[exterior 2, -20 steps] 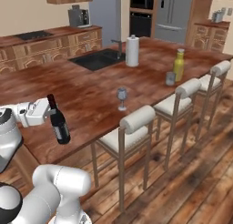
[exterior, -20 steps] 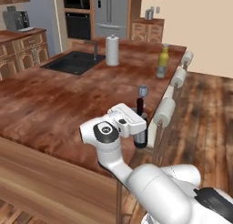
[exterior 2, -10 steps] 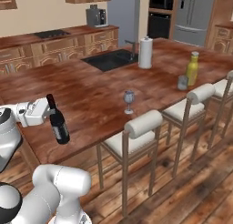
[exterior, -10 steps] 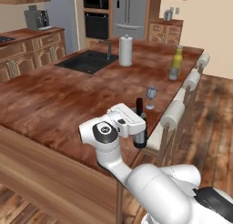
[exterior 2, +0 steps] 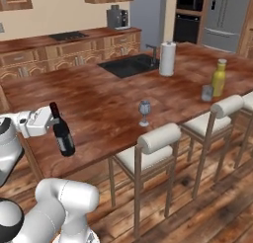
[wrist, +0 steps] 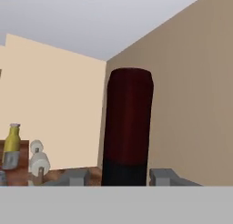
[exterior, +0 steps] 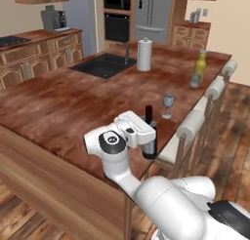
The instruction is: There is a wine glass and glass cup on the dining counter. Place the wine bottle next to the wine glass and the juice bottle next to the glass cup.
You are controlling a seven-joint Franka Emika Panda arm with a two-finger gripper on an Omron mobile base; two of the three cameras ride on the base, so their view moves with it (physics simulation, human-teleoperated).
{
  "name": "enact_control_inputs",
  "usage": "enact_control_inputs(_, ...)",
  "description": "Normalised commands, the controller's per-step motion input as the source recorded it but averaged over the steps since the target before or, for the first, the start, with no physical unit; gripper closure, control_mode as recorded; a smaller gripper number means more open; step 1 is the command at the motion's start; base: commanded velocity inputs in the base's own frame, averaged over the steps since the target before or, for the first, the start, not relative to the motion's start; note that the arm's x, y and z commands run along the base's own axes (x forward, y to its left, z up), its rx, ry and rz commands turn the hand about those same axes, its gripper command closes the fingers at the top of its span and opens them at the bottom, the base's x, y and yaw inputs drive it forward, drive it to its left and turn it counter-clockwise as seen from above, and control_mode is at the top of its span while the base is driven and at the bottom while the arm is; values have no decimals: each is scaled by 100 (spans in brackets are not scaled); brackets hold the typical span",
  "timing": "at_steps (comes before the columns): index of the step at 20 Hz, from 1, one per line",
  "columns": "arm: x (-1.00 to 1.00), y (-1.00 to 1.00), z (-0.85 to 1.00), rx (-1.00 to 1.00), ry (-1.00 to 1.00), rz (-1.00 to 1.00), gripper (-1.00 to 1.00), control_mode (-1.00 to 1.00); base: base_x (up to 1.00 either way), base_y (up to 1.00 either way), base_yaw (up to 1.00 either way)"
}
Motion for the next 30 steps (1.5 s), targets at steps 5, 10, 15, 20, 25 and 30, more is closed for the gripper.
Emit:
enact_control_inputs(5,0,0,0,0,0,0,100,100,3,-72,4)
enact_control_inputs(10,0,0,0,0,0,0,100,100,0,-70,3)
enact_control_inputs(15,0,0,0,0,0,0,100,100,42,-46,13)
enact_control_inputs(20,0,0,0,0,0,0,100,100,57,-35,21)
enact_control_inputs(25,0,0,0,0,0,0,100,100,43,-27,21)
enact_control_inputs(30,0,0,0,0,0,0,100,100,0,3,5)
